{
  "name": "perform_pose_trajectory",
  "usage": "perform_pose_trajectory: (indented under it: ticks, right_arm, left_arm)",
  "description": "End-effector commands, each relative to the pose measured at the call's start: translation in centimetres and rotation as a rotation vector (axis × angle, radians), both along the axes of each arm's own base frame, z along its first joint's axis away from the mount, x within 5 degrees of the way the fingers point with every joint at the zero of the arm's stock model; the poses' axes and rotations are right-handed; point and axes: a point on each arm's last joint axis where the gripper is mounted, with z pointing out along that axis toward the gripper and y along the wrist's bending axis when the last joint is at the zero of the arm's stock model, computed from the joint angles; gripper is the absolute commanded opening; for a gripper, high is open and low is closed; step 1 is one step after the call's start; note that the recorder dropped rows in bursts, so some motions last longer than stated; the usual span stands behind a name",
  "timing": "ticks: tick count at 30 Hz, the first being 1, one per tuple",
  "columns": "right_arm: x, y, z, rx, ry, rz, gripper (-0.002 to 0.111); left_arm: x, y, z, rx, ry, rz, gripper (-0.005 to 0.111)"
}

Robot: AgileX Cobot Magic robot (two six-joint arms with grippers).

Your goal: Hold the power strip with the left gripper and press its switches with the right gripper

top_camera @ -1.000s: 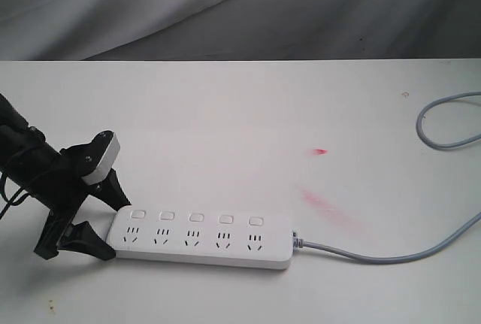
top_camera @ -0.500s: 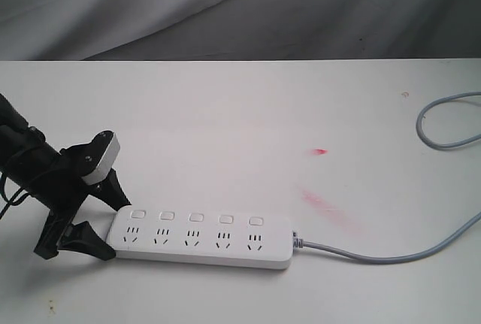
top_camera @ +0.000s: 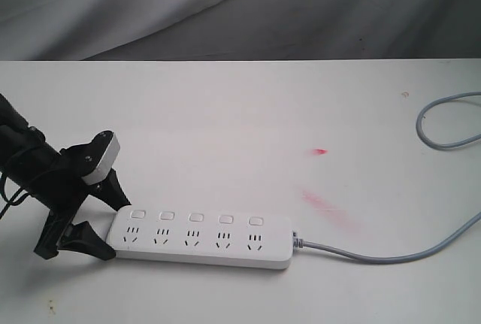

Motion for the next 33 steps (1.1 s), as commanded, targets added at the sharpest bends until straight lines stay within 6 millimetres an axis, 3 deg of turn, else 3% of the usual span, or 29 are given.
perform_pose_trajectory:
  ticks: [1, 6, 12, 16, 21, 29, 33]
  right_arm:
    - [1.1, 0.3, -1.7, -0.108, 0.002, -0.065, 0.000]
    - [1.5, 0.3, -4.0, -0.132, 0.026, -0.125, 0.000]
    - [1.6, 1.1, -7.3, 0.033, -0.011, -0.071, 0.000]
    - [2.9, 1.7, -12.8, 0.121, 0.061, -0.032, 0.000]
    - [4.1, 1.4, -17.0, 0.161, 0.089, -0.097, 0.000]
    - [4.0, 0.9, -21.8, 0.132, 0.156, -0.190, 0.000]
    - [3.7, 0.9, -22.7, 0.134, 0.148, -0.189, 0.000]
  left_arm:
    - [-0.3, 0.1, -0.5, 0.036, 0.004, -0.043, 0.047]
    - [-0.3, 0.1, -0.5, 0.036, 0.004, -0.043, 0.047]
    - [-0.3, 0.1, -0.5, 0.036, 0.004, -0.043, 0.047]
    - [-0.3, 0.1, -0.5, 0.036, 0.004, -0.043, 0.047]
    - [-0.3, 0.1, -0.5, 0.036, 0.004, -0.043, 0.047]
    - [-0.3, 0.1, -0.5, 0.036, 0.004, -0.043, 0.047]
    - [-0.3, 0.1, -0.5, 0.036, 0.004, -0.043, 0.047]
